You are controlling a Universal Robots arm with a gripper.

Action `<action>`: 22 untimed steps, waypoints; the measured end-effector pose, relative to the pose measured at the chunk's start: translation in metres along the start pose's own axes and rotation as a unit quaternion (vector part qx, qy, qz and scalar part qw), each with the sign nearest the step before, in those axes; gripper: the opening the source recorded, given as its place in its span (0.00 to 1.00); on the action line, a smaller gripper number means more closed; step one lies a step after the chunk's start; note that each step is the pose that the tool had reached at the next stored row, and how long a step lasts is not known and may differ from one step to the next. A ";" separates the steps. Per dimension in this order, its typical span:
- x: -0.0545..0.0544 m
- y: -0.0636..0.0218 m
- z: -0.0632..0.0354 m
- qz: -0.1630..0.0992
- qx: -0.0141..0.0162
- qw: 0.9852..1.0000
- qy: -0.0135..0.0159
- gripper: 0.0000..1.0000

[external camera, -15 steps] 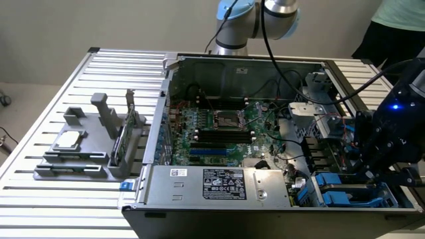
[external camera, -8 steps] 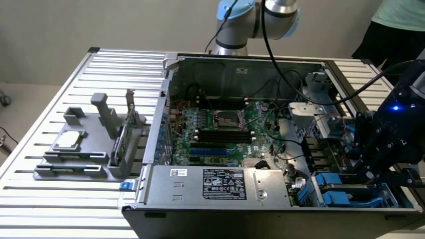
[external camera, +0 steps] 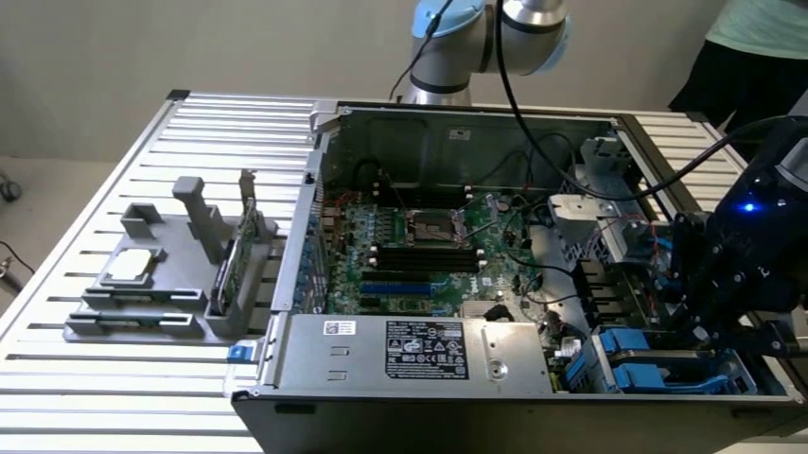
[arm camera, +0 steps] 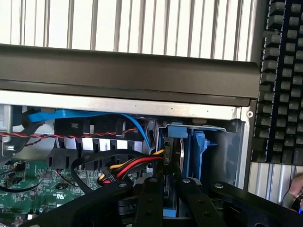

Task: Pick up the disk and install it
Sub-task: 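Insert the first disk wire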

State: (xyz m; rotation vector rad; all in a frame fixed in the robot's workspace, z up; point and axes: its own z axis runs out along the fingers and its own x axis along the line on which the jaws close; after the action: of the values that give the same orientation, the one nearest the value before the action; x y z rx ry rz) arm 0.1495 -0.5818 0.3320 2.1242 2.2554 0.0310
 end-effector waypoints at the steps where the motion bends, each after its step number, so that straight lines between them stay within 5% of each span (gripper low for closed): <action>1: 0.000 -0.0002 -0.0001 -0.001 0.000 1.000 0.000 0.18; 10: 0.000 -0.0001 -0.0048 -0.002 0.000 1.000 0.000 0.26; 19: -0.001 0.0007 -0.0421 -0.002 0.000 1.000 0.000 0.26; 22: 0.000 -0.0057 -0.0477 -0.002 0.000 1.000 0.000 0.26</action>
State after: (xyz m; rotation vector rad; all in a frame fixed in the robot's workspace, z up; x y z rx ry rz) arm 0.1418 -0.5818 0.3794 2.1212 2.2591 0.0303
